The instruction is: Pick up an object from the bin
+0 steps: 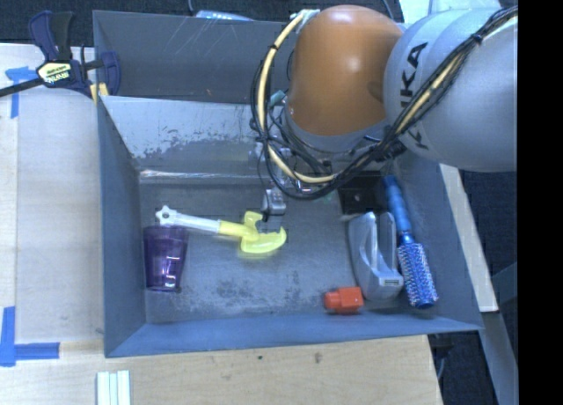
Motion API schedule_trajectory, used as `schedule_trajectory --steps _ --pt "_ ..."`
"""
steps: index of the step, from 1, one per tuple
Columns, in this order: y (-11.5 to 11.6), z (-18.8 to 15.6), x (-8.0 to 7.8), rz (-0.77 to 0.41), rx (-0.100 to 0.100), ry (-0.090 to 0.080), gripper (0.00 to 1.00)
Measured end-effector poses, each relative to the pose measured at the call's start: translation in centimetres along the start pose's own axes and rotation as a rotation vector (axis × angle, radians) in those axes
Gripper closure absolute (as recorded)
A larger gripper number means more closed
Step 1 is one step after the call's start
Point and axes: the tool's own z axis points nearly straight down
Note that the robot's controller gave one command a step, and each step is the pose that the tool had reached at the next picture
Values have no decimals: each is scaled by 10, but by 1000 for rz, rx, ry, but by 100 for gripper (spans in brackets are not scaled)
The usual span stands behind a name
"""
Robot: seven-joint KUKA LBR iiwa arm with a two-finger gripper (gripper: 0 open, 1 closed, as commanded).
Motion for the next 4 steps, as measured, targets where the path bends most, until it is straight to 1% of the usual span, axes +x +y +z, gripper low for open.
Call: schedule_trajectory --steps 1,2,3,4 --pt "-1 -5 -1 2 -1 -9 0" --pt "-22 33 9 -48 -2 -14 0" --pt "-24 71 26 -234 2 -6 0" --pt "-22 110 25 -429 1 -18 0"
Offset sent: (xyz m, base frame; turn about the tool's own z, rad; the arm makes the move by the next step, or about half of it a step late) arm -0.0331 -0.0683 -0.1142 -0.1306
